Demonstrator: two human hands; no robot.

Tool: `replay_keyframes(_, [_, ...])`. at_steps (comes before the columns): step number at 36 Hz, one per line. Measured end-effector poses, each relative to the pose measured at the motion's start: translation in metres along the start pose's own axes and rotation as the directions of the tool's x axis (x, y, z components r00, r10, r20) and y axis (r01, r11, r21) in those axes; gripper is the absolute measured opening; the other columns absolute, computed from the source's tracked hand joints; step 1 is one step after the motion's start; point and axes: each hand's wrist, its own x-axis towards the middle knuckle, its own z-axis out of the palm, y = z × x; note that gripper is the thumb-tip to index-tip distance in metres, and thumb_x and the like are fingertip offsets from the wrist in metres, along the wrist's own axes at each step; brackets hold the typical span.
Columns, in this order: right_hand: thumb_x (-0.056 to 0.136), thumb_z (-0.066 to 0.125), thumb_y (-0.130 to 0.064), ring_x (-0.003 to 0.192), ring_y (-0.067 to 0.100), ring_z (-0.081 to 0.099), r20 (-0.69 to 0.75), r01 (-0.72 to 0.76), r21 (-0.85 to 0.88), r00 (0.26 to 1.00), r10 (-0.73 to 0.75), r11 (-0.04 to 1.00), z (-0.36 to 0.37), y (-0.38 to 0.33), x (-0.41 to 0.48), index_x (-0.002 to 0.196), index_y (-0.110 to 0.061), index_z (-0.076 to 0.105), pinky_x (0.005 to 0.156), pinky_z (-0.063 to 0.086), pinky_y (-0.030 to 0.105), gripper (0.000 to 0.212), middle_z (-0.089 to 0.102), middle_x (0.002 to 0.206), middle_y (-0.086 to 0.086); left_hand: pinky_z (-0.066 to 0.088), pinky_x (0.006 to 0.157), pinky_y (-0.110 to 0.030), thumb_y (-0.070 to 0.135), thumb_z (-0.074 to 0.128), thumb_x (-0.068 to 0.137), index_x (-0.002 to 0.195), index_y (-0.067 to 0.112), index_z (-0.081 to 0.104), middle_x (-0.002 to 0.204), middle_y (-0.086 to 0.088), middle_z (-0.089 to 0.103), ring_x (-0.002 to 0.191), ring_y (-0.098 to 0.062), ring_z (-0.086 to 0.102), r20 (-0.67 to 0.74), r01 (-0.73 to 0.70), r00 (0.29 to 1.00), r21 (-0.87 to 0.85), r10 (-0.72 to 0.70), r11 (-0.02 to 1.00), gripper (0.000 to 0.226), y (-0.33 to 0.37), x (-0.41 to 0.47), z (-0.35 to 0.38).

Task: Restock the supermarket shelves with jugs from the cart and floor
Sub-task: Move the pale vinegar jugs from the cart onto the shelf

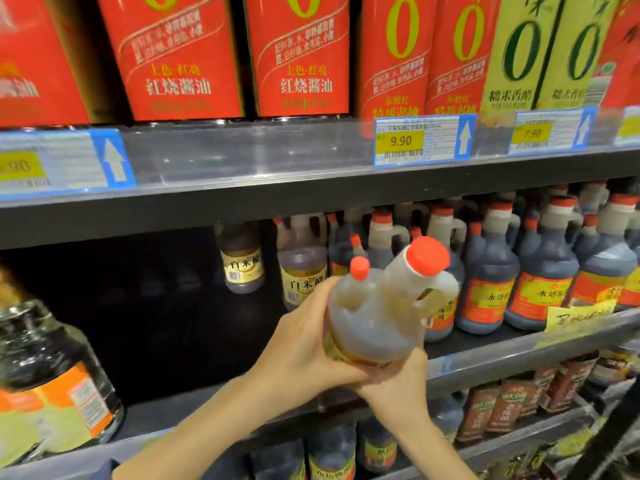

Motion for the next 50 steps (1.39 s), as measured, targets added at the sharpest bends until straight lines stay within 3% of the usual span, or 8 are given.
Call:
replay_keyframes(12, [0.048,0.089,-0.032,0.096,-0.007,0.057,0.140,0.096,-0.258,0.988,-0.061,0.961,0.037,0.009,0.023,0.109,-0.036,0.039,0.071,0.044,0.003,0.078,0.058,0.100,-0.019,0.041,0.083,-0.002,0.025,0.089,0.059,0.120,0.039,0.035,0.113,0.030,0.055,0.110,0.016,0.050,-0.099,0.117,0.988,0.006,-0.116,0.993,0.082,-0.062,-0.001,-0.014])
replay_keyframes(22, [0.048,0.086,-0.044,0.096,0.014,0.067,0.175,0.081,-0.532,0.984,0.016,0.843,0.050,0.030,0.039,0.128,-0.007,0.042,0.068,0.046,0.013,0.098,0.069,0.099,-0.001,0.042,0.083,-0.004,0.041,0.087,0.054,0.116,0.046,0.036,0.120,0.021,0.052,0.112,0.014,0.050,-0.070,0.221,0.971,-0.123,-0.230,0.967,0.081,-0.098,0.015,-0.014])
replay_keyframes(26, [0.053,0.087,-0.035,0.090,0.024,0.068,0.157,0.113,-0.565,0.987,-0.028,0.817,0.053,0.032,0.045,0.121,0.000,0.045,0.064,0.046,0.019,0.088,0.070,0.094,0.007,0.043,0.093,-0.012,0.015,0.084,0.068,0.128,0.026,0.040,0.126,0.006,0.057,0.118,0.002,0.053,-0.038,0.119,0.991,-0.203,-0.130,0.972,0.075,-0.105,0.031,-0.010])
replay_keyframes(28, [0.052,0.088,-0.033,0.089,0.025,0.067,0.160,0.106,-0.546,0.987,-0.021,0.831,0.053,0.036,0.047,0.115,0.000,0.048,0.065,0.049,0.023,0.082,0.066,0.090,0.004,0.039,0.098,-0.011,0.028,0.082,0.072,0.128,0.019,0.041,0.122,0.000,0.058,0.117,0.002,0.053,-0.060,0.090,0.992,-0.279,-0.111,0.956,0.071,-0.114,0.029,0.001])
replay_keyframes(32, [0.051,0.088,-0.035,0.090,0.022,0.066,0.170,0.114,-0.518,0.985,-0.028,0.848,0.052,0.035,0.048,0.112,-0.001,0.049,0.068,0.047,0.018,0.080,0.058,0.089,-0.003,0.045,0.080,-0.010,0.045,0.089,0.050,0.126,0.021,0.043,0.106,0.014,0.058,0.097,0.001,0.059,-0.067,0.280,0.955,-0.127,-0.290,0.951,0.092,-0.117,0.029,-0.012])
replay_keyframes(38, [0.053,0.075,-0.063,0.101,0.017,0.064,0.235,0.127,-0.594,0.972,0.021,0.794,0.032,0.020,0.033,0.127,-0.010,0.049,0.075,0.051,0.026,0.094,0.068,0.104,0.000,0.047,0.091,-0.014,0.022,0.089,0.061,0.131,0.029,0.036,0.129,0.012,0.052,0.120,0.002,0.052,0.140,0.330,0.941,-0.169,-0.309,0.929,0.089,-0.123,0.022,-0.032])
replay_keyframes(42, [0.066,0.081,-0.046,0.109,0.016,0.060,0.185,0.085,-0.617,0.982,0.040,0.782,0.026,0.014,0.015,0.126,-0.011,0.056,0.087,0.050,0.025,0.074,0.066,0.114,0.000,0.041,0.102,-0.018,0.046,0.087,0.054,0.137,0.032,0.030,0.137,0.018,0.043,0.126,0.003,0.044,0.233,0.362,0.904,0.024,-0.358,0.932,0.102,-0.132,0.011,-0.040])
replay_keyframes(50, [0.062,0.086,-0.032,0.073,0.027,0.068,0.143,0.117,-0.752,0.990,-0.012,0.649,0.032,0.026,0.017,0.089,-0.003,0.070,0.062,0.056,0.038,0.043,0.072,0.077,0.009,0.044,0.102,-0.023,0.046,0.084,0.063,0.139,0.025,0.037,0.137,0.009,0.052,0.125,-0.005,0.049,0.186,0.371,0.901,0.137,-0.392,0.919,0.092,-0.136,0.012,-0.027])
